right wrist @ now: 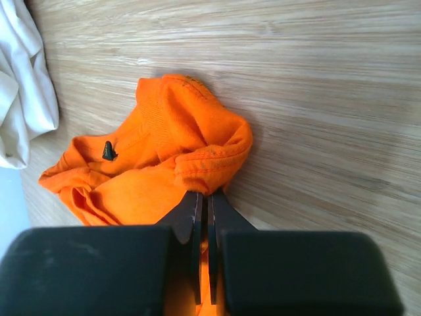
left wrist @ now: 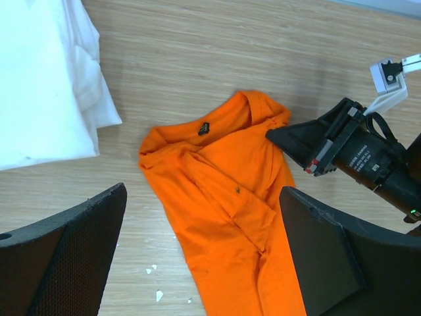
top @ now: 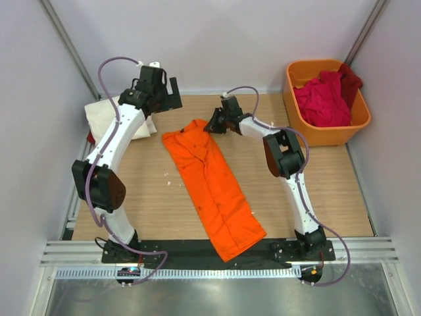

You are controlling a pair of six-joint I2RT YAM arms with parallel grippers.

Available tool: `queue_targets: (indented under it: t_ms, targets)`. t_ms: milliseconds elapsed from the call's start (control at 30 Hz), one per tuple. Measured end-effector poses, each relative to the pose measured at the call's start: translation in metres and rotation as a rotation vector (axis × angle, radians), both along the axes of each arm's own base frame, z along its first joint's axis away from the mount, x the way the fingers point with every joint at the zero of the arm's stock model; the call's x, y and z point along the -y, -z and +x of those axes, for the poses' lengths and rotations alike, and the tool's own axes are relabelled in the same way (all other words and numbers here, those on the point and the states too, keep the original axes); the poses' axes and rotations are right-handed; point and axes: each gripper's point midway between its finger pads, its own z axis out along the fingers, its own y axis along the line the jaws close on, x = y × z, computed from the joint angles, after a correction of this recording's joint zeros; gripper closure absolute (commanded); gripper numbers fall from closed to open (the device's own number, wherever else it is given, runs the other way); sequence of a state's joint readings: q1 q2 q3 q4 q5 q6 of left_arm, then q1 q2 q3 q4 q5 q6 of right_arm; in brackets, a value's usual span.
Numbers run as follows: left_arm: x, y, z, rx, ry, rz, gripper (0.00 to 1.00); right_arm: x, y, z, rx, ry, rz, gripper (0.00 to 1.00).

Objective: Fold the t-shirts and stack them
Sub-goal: Fold the tshirt

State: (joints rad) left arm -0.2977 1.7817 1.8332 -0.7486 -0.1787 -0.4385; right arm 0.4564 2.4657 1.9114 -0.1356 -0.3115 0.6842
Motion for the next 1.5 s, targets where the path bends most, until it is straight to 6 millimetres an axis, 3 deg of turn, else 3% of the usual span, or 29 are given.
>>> queue_targets:
  t_ms: [200, 533, 600, 633, 667, 700, 767, 967, 1167, 1333, 1500]
  targets:
    - [0.004, 0.003, -0.001, -0.006, 0.017, -0.010, 0.00, 0.019, 0.000, 0.015, 0.019, 0.099, -0.054, 0.99]
    - [0.005, 0.001, 0.000, 0.001, 0.017, -0.012, 0.00, 0.124, -0.010, 0.063, 0.031, 0.427, -0.308, 0.99]
    - [0.005, 0.001, 0.000, 0.001, 0.018, -0.013, 0.00, 0.139, -0.009, 0.065, 0.030, 0.469, -0.348, 0.85]
    - [0.005, 0.001, 0.000, 0.001, 0.019, -0.013, 0.00, 0.146, -0.007, 0.065, 0.025, 0.486, -0.367, 0.72]
    - [0.006, 0.001, 0.000, 0.002, 0.020, -0.013, 0.00, 0.150, -0.006, 0.064, 0.019, 0.496, -0.381, 0.56]
    - [0.006, 0.002, 0.000, 0.002, 0.021, -0.012, 0.00, 0.153, -0.005, 0.064, 0.018, 0.503, -0.394, 0.29]
    - [0.008, 0.003, -0.001, 0.000, 0.024, -0.011, 0.00, 0.156, -0.012, 0.070, 0.043, 0.509, -0.396, 0.07]
    - [0.011, 0.003, -0.002, 0.000, 0.031, -0.011, 0.00, 0.167, -0.016, 0.068, 0.056, 0.468, -0.455, 0.03]
    - [0.011, 0.001, -0.002, 0.006, 0.031, -0.013, 0.00, 0.180, -0.041, 0.041, 0.072, 0.443, -0.478, 0.02]
    - [0.011, 0.002, -0.002, 0.005, 0.032, -0.014, 0.00, 0.190, -0.081, -0.019, 0.123, 0.422, -0.474, 0.02]
    - [0.014, 0.002, -0.001, 0.018, 0.043, -0.024, 0.00, 0.177, -0.118, -0.086, 0.234, 0.338, -0.477, 0.00]
